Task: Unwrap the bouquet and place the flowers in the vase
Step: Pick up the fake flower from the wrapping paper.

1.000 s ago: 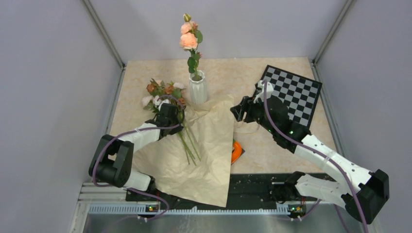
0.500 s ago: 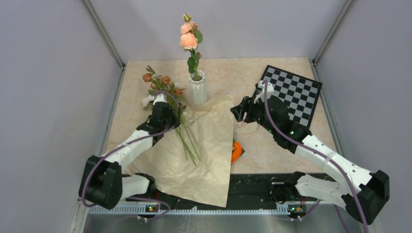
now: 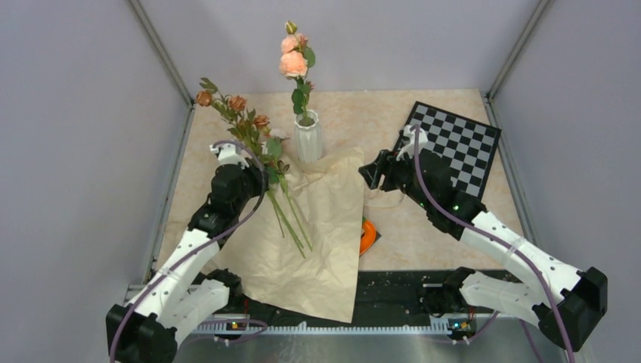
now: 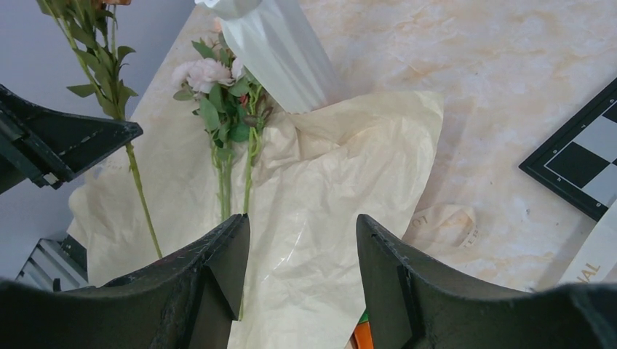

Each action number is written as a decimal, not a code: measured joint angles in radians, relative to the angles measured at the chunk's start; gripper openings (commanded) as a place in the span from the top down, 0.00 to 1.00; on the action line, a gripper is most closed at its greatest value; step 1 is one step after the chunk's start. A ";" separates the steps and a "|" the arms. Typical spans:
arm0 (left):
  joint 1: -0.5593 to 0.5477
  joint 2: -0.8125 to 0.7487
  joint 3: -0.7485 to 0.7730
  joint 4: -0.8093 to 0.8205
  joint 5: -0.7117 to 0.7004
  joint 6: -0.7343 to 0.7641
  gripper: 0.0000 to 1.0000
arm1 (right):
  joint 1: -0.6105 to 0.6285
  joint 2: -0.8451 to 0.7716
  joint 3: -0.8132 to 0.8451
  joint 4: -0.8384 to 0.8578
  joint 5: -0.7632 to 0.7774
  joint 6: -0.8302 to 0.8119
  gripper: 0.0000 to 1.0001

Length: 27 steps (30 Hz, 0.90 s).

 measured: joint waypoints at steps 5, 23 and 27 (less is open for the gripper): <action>0.000 -0.088 0.014 -0.027 0.029 0.022 1.00 | 0.000 -0.004 -0.012 0.021 -0.019 0.004 0.39; -0.009 -0.245 0.053 0.147 0.520 -0.041 1.00 | 0.000 0.127 0.079 0.343 -0.662 0.113 0.32; -0.053 -0.236 0.053 0.231 0.571 -0.096 1.00 | 0.000 0.175 0.105 0.453 -0.745 0.187 0.32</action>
